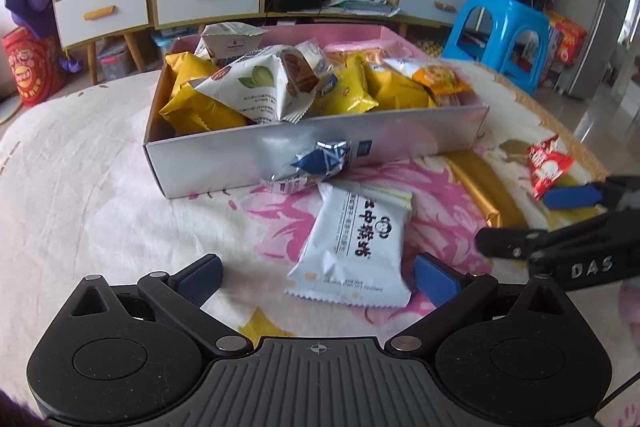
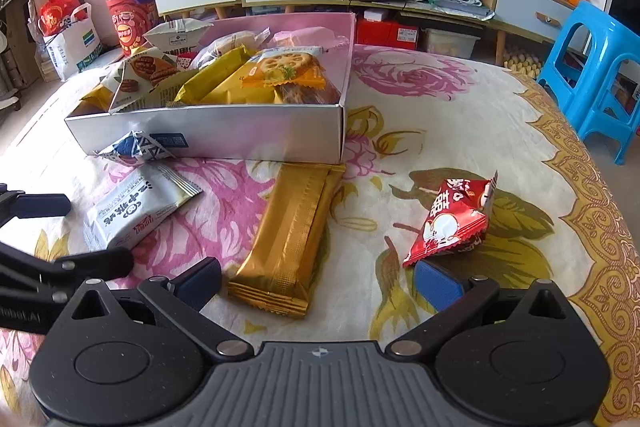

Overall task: Organize snacks
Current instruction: 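Move both tools back toward the remaining packets beside the box, then grasp the white pecan packet with the left tool while the right grasps the gold wafer bar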

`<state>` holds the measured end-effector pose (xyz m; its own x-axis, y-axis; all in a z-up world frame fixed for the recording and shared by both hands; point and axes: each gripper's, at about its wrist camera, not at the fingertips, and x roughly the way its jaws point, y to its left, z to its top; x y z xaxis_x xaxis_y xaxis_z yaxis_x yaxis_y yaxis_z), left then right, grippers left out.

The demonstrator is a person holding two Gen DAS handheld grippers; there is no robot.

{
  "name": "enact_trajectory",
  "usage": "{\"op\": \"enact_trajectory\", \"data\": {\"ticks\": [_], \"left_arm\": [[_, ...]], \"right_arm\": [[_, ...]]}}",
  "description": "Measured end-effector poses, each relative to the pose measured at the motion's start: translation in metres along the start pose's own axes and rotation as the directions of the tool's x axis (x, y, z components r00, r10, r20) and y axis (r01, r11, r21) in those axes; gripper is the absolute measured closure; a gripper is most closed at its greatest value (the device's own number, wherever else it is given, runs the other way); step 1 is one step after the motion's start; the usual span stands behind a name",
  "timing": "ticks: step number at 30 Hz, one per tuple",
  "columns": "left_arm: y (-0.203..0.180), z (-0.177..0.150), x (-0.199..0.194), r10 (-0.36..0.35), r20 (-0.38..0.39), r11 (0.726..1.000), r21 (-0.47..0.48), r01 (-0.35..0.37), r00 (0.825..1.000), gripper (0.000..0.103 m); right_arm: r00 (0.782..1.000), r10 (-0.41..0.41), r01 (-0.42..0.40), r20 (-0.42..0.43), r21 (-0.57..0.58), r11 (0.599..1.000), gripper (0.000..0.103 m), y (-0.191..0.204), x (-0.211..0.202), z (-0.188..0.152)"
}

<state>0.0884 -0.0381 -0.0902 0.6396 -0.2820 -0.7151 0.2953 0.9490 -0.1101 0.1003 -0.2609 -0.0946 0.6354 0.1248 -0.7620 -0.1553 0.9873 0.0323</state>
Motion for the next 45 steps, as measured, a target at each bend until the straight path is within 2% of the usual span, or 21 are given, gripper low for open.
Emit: {"op": "enact_trajectory", "data": {"ticks": [3,5,6,8,10,12,19,23,24,25,27,31,35,38,41,42,43,45], "left_arm": [[-0.001,-0.001,-0.002,-0.002,0.020,1.000,0.016,0.002,1.000,0.016],[-0.004,-0.001,-0.004,-0.006,0.029,0.999,0.051,0.004,1.000,0.037],[-0.006,-0.002,-0.005,-0.004,0.033,0.998,0.069,0.002,0.999,0.043],[-0.010,-0.002,-0.007,-0.007,0.028,0.996,0.090,0.004,1.000,0.046],[-0.011,-0.005,-0.010,-0.016,0.021,0.995,0.100,0.014,1.000,0.046],[-0.013,-0.009,-0.014,-0.023,0.012,0.993,0.118,0.021,1.000,0.046],[-0.010,-0.020,-0.027,-0.015,-0.020,0.989,0.150,0.018,1.000,0.045],[-0.008,-0.024,-0.030,-0.040,-0.027,0.986,0.163,0.044,0.999,0.039],[-0.009,-0.024,-0.030,-0.045,-0.025,0.985,0.165,0.048,0.999,0.037],[-0.009,-0.024,-0.029,-0.049,-0.024,0.985,0.166,0.053,0.998,0.033],[-0.012,-0.022,-0.025,-0.048,-0.024,0.984,0.171,0.051,0.999,0.030],[-0.014,-0.015,-0.018,-0.030,-0.020,0.988,0.153,0.033,0.999,0.030],[-0.015,-0.012,-0.016,-0.013,-0.024,0.991,0.136,0.016,1.000,0.035],[-0.017,-0.013,-0.017,-0.002,-0.016,0.989,0.150,0.005,1.000,0.047],[-0.014,-0.012,-0.020,-0.010,-0.020,0.991,0.133,0.012,1.000,0.055],[-0.013,-0.012,-0.021,-0.009,-0.021,0.992,0.126,0.012,1.000,0.056],[-0.012,-0.011,-0.022,-0.012,-0.027,0.993,0.119,0.015,1.000,0.056],[-0.010,-0.010,-0.024,-0.028,-0.043,0.995,0.090,0.032,0.999,0.058]], "right_arm": [[1.000,0.000,0.000,0.027,0.010,1.000,0.010,0.003,-0.002,-0.003],[0.999,0.009,-0.009,0.043,0.003,1.000,0.017,0.006,-0.004,-0.004],[0.999,0.016,-0.016,0.050,-0.006,1.000,0.024,0.009,-0.005,-0.004],[0.997,0.032,-0.030,0.065,-0.026,0.999,0.039,0.013,-0.008,-0.004],[0.996,0.054,-0.051,0.069,-0.050,0.997,0.066,0.018,-0.012,-0.005],[0.995,0.076,-0.072,0.057,-0.067,0.995,0.071,0.021,-0.015,-0.005],[0.992,0.123,-0.119,0.033,-0.100,0.988,0.074,0.017,-0.027,-0.015],[0.990,0.135,-0.131,0.026,-0.108,0.985,0.072,0.013,-0.031,-0.019],[0.990,0.137,-0.133,0.028,-0.107,0.985,0.069,0.012,-0.032,-0.020],[0.989,0.142,-0.138,0.028,-0.103,0.985,0.058,0.011,-0.031,-0.021],[0.988,0.151,-0.148,0.031,-0.088,0.985,0.047,0.011,-0.030,-0.020],[0.989,0.138,-0.133,0.042,-0.109,0.985,0.046,0.016,-0.025,-0.018],[0.990,0.132,-0.125,0.049,-0.115,0.985,0.046,0.015,-0.022,-0.016],[0.991,0.120,-0.112,0.059,-0.129,0.985,0.051,0.013,-0.020,-0.014],[0.992,0.108,-0.100,0.071,-0.115,0.988,0.067,0.008,-0.018,-0.011],[0.991,0.109,-0.100,0.072,-0.112,0.989,0.077,0.008,-0.018,-0.010],[0.992,0.106,-0.098,0.071,-0.111,0.989,0.081,0.008,-0.018,-0.009],[0.993,0.100,-0.093,0.062,-0.113,0.989,0.082,0.010,-0.018,-0.007]]}}
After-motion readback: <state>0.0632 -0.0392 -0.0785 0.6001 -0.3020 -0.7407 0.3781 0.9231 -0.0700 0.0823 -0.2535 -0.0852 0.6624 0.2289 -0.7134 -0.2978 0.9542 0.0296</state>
